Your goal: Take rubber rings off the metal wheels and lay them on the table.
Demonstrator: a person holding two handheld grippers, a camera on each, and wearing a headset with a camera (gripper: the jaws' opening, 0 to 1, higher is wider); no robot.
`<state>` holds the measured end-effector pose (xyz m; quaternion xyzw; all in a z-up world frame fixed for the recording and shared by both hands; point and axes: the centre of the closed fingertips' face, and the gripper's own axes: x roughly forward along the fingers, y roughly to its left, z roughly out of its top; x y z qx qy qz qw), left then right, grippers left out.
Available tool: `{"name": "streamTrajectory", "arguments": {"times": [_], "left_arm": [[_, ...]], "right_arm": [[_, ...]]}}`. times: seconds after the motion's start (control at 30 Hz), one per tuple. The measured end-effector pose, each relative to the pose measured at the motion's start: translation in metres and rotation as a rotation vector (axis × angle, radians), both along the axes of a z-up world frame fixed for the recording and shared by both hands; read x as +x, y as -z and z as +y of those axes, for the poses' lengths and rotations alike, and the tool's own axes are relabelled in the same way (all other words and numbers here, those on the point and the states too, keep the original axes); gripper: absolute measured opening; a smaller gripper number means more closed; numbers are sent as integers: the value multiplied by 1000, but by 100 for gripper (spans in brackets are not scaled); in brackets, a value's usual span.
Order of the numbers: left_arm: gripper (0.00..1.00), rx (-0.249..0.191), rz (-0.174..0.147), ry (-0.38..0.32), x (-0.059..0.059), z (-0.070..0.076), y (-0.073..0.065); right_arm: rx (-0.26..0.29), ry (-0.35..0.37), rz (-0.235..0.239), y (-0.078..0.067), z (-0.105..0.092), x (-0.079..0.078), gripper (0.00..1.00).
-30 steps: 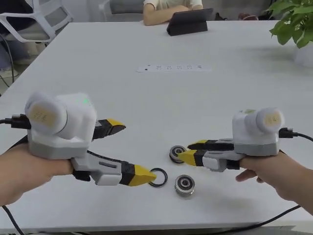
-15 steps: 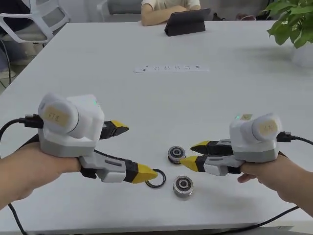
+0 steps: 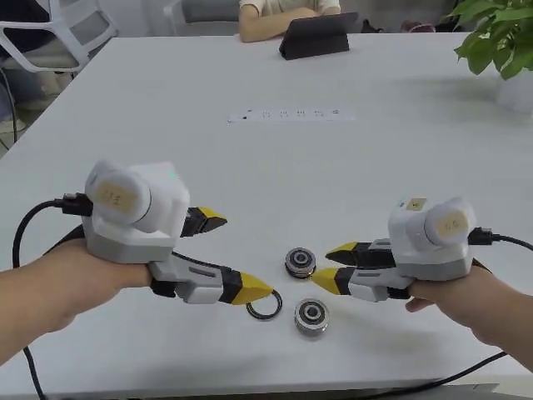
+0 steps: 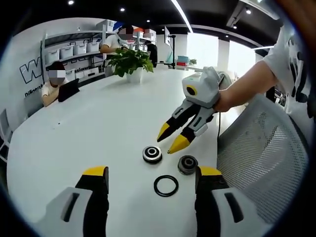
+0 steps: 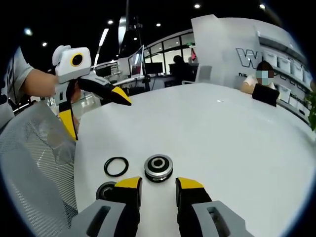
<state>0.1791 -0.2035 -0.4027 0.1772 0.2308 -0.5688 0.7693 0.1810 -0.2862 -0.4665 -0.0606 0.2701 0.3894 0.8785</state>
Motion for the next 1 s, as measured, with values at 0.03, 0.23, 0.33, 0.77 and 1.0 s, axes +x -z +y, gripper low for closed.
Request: {"name": "streamTrajectory", "arguments": {"times": [0.03, 0.23, 0.33, 0.77, 1.0], "left_arm": [[68, 2, 0, 0, 1, -1, 1], [64, 5, 5, 3, 5, -5, 6], [62, 7, 7, 4, 6, -8, 9], [55, 22, 18, 9, 7, -15, 23], [51, 29, 20, 16, 7, -19, 30]], "right_arm": [[0, -1, 0, 0, 0, 0, 25], [-6, -7, -4, 2, 2, 1, 23], [-10, -9, -3, 4, 2, 1, 23], [-1, -1, 7, 8, 5, 3, 20], [2, 5, 13, 10, 5, 4, 19]]}}
